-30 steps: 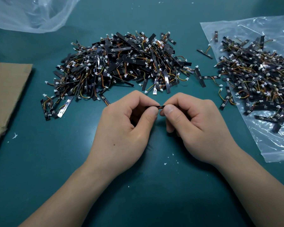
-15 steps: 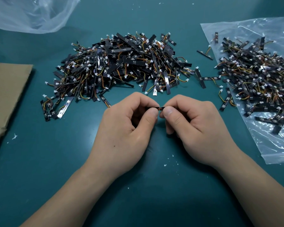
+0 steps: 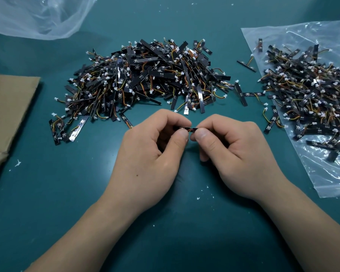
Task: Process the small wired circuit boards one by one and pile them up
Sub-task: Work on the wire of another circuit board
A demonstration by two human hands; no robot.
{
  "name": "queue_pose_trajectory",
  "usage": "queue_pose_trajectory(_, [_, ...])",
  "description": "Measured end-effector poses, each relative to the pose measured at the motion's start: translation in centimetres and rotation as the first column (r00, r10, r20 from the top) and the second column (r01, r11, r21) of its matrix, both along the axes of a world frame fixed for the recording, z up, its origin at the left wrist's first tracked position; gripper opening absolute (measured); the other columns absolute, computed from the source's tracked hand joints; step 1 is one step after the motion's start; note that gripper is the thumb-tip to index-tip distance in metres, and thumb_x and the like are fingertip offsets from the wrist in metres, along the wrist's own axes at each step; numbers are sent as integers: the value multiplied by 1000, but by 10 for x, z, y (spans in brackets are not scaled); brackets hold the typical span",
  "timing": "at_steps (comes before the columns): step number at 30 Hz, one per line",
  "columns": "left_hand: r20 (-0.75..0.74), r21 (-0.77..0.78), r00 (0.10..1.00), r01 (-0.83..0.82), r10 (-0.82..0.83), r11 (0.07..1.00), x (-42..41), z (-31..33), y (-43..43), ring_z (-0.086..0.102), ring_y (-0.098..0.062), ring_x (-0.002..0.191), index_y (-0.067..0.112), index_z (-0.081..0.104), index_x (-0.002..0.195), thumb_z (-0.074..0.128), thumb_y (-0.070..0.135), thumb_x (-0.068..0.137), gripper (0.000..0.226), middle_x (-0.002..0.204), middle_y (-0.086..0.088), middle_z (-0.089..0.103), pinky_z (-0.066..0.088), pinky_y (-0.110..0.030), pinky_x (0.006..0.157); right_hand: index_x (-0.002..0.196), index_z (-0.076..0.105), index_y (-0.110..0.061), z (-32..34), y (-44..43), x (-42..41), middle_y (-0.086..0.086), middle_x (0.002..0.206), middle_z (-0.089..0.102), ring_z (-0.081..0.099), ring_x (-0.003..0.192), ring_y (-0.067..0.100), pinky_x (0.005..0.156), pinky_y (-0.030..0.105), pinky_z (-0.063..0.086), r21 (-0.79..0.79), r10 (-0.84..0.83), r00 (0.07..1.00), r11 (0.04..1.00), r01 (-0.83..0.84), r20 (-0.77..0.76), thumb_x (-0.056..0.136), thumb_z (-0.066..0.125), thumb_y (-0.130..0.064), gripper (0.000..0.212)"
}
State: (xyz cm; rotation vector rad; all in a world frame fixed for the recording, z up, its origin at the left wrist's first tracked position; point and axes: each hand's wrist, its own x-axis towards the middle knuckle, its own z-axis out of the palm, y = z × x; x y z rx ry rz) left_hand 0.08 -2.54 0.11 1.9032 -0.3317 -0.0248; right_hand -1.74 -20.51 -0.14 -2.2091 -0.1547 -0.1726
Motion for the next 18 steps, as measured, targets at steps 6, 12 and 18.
queue_pose_trajectory(6, [44,40,996,-73,71,997,3,1,1,66,-7,86,27,71,92,62,24,94,9,91,14,68,46,-12,72,87,69,-25,0,1,0,-2,65,65,60,61,21,59,41,48,-15,-5,1000,1000,5,2,100,56,-36,21])
queue_pose_trajectory(12, [3,54,998,-70,70,996,2,3,2,62,-5,72,29,70,91,61,28,95,10,81,15,66,41,-9,65,85,69,-26,1,3,3,-1,64,64,60,59,22,58,42,48,8,-12,1000,1000,12,14,99,57,-34,20])
queue_pose_trajectory(18, [9,82,997,-76,75,994,4,1,4,63,-5,73,28,69,87,66,20,99,15,77,17,67,41,-8,64,85,68,-25,1,4,6,-3,62,64,60,57,20,56,36,47,21,21,1000,1000,-22,15,100,56,-31,21])
